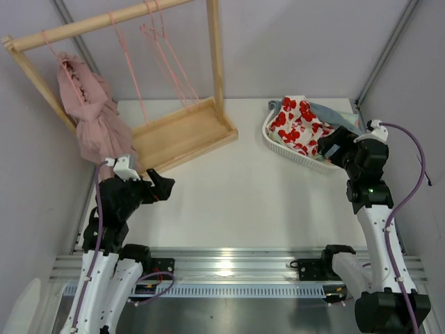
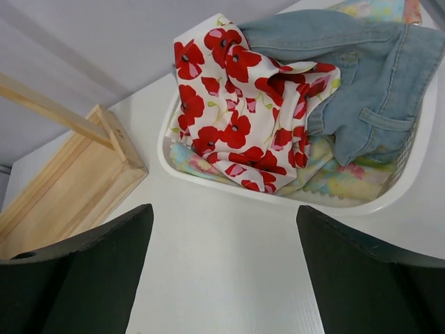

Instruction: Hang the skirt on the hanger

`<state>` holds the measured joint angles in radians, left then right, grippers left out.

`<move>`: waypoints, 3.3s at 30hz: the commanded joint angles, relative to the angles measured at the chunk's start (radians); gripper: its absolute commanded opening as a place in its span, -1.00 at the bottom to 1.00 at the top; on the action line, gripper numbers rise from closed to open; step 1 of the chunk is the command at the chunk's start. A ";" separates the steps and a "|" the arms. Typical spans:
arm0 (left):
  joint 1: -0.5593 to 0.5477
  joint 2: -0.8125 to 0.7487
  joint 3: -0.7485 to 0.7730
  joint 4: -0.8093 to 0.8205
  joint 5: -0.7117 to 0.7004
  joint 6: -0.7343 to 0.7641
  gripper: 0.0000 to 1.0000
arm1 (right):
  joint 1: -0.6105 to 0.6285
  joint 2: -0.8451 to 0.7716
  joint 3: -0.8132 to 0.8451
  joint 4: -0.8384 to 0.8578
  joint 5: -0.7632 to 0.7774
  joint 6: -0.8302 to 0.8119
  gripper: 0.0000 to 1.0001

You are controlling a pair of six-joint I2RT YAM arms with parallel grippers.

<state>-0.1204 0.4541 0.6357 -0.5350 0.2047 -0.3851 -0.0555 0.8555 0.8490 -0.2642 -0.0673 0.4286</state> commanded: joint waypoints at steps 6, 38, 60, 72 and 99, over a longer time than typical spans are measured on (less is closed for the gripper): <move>0.001 -0.022 0.005 0.018 -0.022 -0.017 0.98 | 0.095 0.120 0.039 0.034 0.172 -0.017 0.82; -0.001 0.063 0.004 0.027 0.033 -0.005 0.99 | 0.033 0.913 0.513 0.193 0.172 0.002 0.55; 0.019 0.044 -0.002 0.038 0.032 -0.001 0.99 | 0.051 0.923 0.741 0.204 0.024 0.001 -1.00; 0.019 0.002 -0.013 0.070 0.107 0.011 0.99 | 0.302 0.623 1.036 0.075 0.066 -0.178 -1.00; 0.008 -0.112 -0.036 0.127 0.203 0.018 0.99 | 0.721 0.350 0.216 -0.265 0.001 0.242 -0.98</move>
<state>-0.1108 0.3241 0.6033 -0.4511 0.3588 -0.3813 0.6411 1.2442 0.9794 -0.5331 -0.0868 0.6594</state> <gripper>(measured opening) 0.993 0.022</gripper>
